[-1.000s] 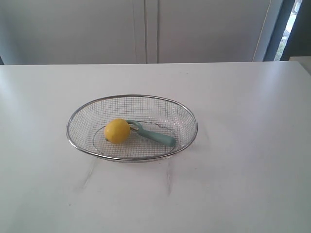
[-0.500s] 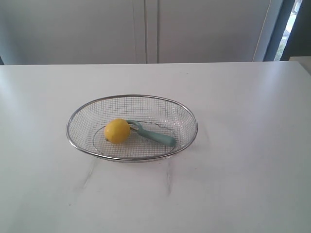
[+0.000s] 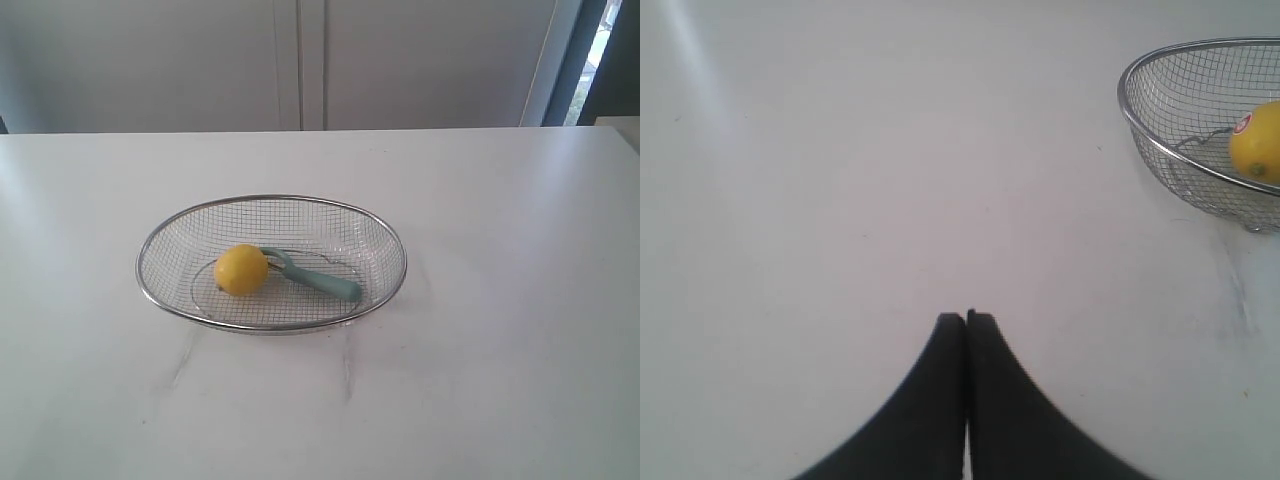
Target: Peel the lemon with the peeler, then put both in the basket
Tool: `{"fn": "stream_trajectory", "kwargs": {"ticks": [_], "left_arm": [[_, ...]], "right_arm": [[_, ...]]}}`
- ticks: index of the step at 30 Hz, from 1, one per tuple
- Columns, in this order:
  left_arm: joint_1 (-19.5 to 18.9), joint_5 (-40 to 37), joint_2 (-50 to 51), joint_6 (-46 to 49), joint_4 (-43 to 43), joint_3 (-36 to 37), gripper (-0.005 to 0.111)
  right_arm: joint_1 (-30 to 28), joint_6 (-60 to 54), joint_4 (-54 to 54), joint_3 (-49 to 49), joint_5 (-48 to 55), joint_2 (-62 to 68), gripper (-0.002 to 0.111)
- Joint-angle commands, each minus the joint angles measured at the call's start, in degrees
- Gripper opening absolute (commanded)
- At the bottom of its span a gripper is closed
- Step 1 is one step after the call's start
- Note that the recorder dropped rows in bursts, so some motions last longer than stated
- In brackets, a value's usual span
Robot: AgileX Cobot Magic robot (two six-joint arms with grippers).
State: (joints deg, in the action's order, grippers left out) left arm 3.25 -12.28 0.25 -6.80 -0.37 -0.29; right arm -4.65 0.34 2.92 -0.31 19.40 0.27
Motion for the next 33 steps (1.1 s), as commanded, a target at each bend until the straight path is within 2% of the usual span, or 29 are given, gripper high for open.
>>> {"fn": "stream_trajectory", "kwargs": {"ticks": [1, 26, 33], "left_arm": [[0.38, 0.16, -0.25, -0.3, -0.62, 0.29, 0.0], [0.38, 0.16, -0.25, 1.3, -0.62, 0.29, 0.0], [0.38, 0.16, -0.25, 1.3, -0.62, 0.29, 0.0]], "right_arm": [[-2.11, 0.41, -0.09, 0.31, -0.81, -0.27, 0.0], [-2.0, 0.41, -0.09, 0.31, -0.08, -0.27, 0.0], [2.35, 0.41, -0.09, 0.31, -0.08, -0.27, 0.0]]}}
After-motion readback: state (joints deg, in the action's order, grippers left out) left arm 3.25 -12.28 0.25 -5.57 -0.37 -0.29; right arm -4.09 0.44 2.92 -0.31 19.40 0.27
